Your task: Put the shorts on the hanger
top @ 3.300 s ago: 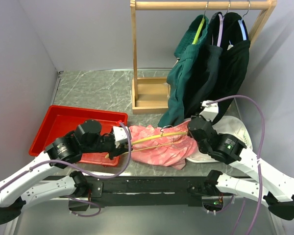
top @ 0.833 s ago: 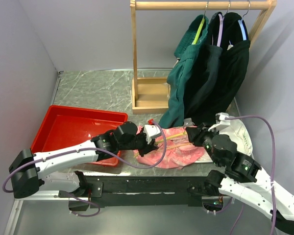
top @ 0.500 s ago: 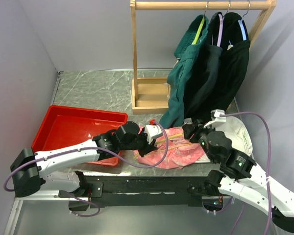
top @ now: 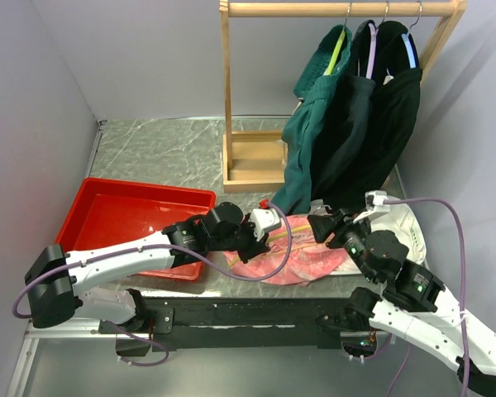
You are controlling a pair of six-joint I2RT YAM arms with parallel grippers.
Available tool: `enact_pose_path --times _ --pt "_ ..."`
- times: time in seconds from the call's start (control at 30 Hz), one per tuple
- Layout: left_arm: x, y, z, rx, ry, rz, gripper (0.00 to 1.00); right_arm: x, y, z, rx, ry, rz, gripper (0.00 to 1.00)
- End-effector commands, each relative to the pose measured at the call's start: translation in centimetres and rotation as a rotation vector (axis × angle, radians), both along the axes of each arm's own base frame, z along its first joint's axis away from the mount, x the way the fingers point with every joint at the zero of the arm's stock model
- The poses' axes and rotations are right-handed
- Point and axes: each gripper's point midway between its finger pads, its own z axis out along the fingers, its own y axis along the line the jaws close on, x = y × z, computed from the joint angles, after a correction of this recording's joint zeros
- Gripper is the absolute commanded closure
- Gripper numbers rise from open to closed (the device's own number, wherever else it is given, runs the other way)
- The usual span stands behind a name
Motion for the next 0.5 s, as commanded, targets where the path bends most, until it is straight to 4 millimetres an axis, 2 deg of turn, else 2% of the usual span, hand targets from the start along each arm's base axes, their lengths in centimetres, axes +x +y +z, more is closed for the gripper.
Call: enact_pose_path --times 0.0,0.13,0.3,0.47 --pt "-0.5 -1.0 1.5 -0.03 -0.014 -0.034 0.92 -1.1 2.2 -0.8 0.024 0.0 0.131 0.4" --pt "-0.3 -1.1 1.5 -0.015 -0.008 -0.03 0.92 -0.3 2.7 -2.2 -0.003 0.02 0.113 0.39" --pt "-0.2 -1.1 1.7 -0.009 -0.009 -0.023 0.92 1.4 1.3 -2.6 -0.033 -0.002 -0.016 0.4" --pt "-0.2 -1.2 1.5 0.002 -0.01 -0.024 0.92 2.4 0.9 -2.7 -0.024 -0.035 -0.076 0.42"
